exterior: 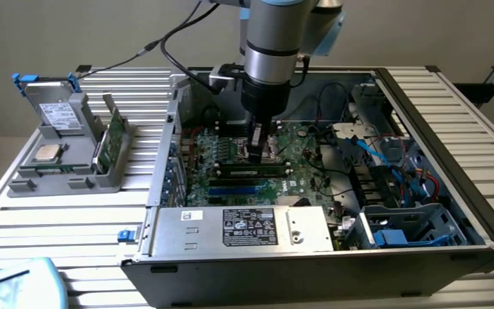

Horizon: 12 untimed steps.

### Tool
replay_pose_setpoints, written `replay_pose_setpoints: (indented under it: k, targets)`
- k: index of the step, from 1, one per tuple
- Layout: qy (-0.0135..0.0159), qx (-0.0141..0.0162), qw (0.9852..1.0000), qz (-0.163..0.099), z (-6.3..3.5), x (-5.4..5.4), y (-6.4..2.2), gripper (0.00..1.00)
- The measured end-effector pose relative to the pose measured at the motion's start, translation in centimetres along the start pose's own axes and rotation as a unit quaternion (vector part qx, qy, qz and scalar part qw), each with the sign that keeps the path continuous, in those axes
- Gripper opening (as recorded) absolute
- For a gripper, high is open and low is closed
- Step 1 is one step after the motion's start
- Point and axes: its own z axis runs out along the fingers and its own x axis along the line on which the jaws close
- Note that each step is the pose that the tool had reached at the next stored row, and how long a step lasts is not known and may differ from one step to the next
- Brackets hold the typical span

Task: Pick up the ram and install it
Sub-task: 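Press down the ram until it locks into place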

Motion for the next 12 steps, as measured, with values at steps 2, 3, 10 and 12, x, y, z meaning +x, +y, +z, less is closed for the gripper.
replay_pose_setpoints:
  k: [2, 3, 10, 12]
  targets:
    - [-0.0009, -0.0015, 0.9998, 0.018, 0.00, 0.00, 0.00, 0.11]
    - [-0.0013, -0.0023, 0.9996, 0.027, 0.00, 0.00, 0.00, 0.11]
    - [-0.0046, -0.0078, 0.9959, 0.090, 0.00, 0.00, 0.00, 0.11]
    - [-0.0056, -0.0083, 0.9944, 0.105, 0.01, 0.00, 0.00, 0.11]
